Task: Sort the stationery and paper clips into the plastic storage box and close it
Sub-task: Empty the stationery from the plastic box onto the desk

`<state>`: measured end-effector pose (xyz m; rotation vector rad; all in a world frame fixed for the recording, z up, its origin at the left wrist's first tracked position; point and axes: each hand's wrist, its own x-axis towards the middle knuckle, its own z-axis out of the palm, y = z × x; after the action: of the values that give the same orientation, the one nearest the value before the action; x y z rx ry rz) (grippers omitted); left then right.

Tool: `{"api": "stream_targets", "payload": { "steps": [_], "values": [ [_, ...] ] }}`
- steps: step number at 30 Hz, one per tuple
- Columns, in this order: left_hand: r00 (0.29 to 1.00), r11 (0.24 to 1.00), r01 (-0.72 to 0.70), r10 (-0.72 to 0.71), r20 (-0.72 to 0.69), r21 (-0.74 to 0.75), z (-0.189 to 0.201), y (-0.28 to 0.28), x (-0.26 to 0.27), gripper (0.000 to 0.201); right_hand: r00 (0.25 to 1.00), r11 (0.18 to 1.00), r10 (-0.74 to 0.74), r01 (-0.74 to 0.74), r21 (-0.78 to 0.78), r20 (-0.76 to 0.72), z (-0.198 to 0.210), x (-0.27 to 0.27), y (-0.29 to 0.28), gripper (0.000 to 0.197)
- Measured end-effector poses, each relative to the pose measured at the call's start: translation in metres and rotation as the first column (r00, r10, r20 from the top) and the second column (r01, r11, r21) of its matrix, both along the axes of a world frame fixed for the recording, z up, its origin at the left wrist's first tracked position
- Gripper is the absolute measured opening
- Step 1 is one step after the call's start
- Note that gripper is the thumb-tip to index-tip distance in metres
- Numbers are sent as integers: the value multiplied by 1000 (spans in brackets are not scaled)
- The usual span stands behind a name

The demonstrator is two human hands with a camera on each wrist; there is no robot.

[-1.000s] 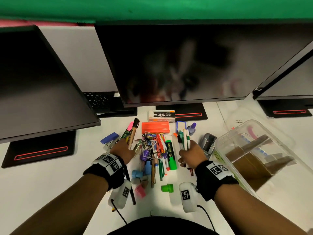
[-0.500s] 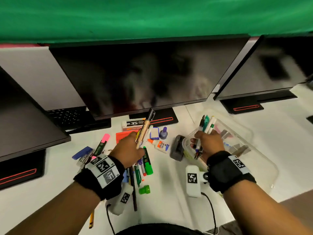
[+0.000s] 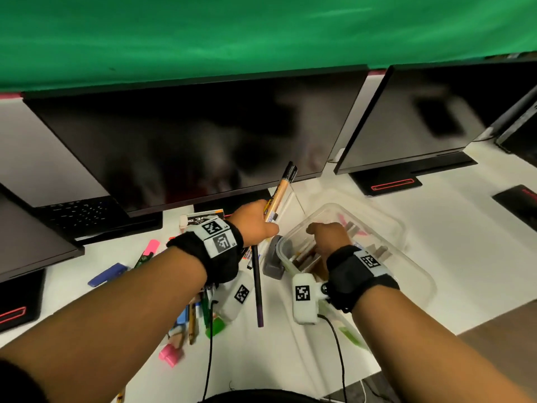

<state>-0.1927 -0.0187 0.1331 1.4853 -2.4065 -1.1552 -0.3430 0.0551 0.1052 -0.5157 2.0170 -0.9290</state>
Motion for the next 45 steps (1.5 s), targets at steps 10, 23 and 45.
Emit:
{"api": "stream_targets", "payload": {
  "steps": [10,23,45],
  "values": [
    [1000,996,4,-5,-7,-88,1,-17,-85,33,947,955,278,-255,-149,162,17,5,43,23],
    [989,992,-125,124,-80,-2,-22,-25,-104,10,908,906,412,-417,75,75,11,-19,54,13],
    [900,943,332,-305,311,-37,-44,9,-95,44,995,993,100,-101,55,19,-13,-42,4,12]
  ]
}}
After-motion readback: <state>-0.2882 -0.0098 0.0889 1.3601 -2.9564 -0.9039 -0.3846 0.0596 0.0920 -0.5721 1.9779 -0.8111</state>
